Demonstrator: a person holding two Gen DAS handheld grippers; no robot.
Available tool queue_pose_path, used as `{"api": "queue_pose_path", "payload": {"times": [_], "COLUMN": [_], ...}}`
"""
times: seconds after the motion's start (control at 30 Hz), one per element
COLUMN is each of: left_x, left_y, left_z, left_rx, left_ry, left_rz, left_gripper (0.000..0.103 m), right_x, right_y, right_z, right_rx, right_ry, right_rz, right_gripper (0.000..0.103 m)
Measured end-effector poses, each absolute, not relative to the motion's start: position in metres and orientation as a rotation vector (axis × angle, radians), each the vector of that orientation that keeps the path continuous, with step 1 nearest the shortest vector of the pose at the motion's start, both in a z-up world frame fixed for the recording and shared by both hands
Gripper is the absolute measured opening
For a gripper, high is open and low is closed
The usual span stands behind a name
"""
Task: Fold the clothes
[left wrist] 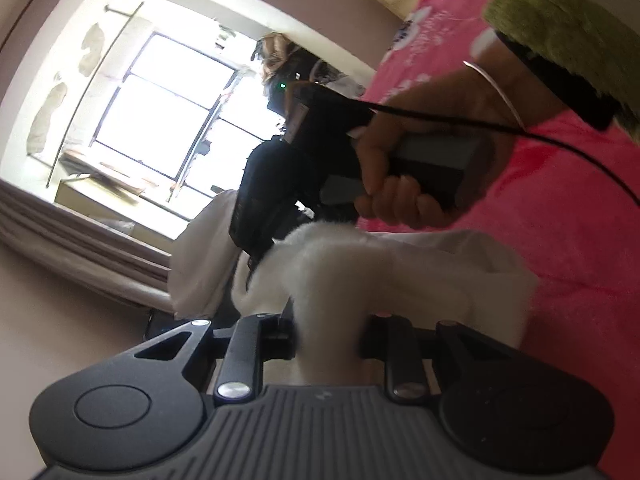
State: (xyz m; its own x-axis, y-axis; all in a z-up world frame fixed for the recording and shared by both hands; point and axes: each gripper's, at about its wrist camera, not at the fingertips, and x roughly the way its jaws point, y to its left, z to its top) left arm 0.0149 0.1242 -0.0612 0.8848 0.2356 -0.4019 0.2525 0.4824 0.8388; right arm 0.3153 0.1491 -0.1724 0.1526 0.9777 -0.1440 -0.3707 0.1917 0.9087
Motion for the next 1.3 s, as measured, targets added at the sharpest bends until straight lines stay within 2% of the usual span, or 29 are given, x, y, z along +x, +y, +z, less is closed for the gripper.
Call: {"api": "queue_pose_path", "payload": {"times": [0.1, 0.23, 0.33, 0.5, 0.63, 0.73, 0.83, 0.93, 1.13, 1.3], "left_x": [0.014, 0.014, 0.015, 0.019, 0.02, 0.022, 0.017, 0.002, -0.035, -0.028], "left_y": [0.124, 0.123, 0.122, 0.12, 0.121, 0.122, 0.121, 0.126, 0.151, 0.177], "left_z": [-0.07, -0.071, -0.072, -0.073, -0.073, -0.071, -0.069, -0.063, -0.074, -0.086], "left_rx": [1.116, 1.131, 1.127, 1.112, 1.095, 1.069, 1.034, 1.02, 1.105, 1.132], "left_ry": [0.508, 0.513, 0.515, 0.52, 0.521, 0.524, 0.523, 0.496, 0.482, 0.479], "left_rz": [-0.02, -0.021, -0.012, -0.008, -0.001, 0.009, 0.014, 0.03, 0.134, 0.263], "left_gripper": [0.024, 0.025, 0.025, 0.025, 0.027, 0.029, 0.035, 0.042, 0.045, 0.047], "right_x": [0.318, 0.324, 0.326, 0.319, 0.287, 0.263, 0.248, 0.246, 0.247, 0.244], "right_y": [0.142, 0.123, 0.099, 0.048, 0.049, 0.079, 0.115, 0.128, 0.126, 0.126], "right_z": [-0.177, -0.175, -0.168, -0.152, -0.129, -0.121, -0.128, -0.13, -0.128, -0.127], "right_rx": [0.862, 0.917, 0.938, 0.938, 0.796, 0.668, 0.527, 0.504, 0.502, 0.505], "right_ry": [0.932, 0.961, 0.923, 0.835, 0.811, 0.803, 0.852, 0.858, 0.875, 0.877], "right_rz": [1.147, 1.131, 1.07, 1.031, 1.104, 1.185, 1.182, 1.173, 1.161, 1.149], "right_gripper": [0.041, 0.055, 0.074, 0.071, 0.053, 0.05, 0.042, 0.042, 0.042, 0.043]}}
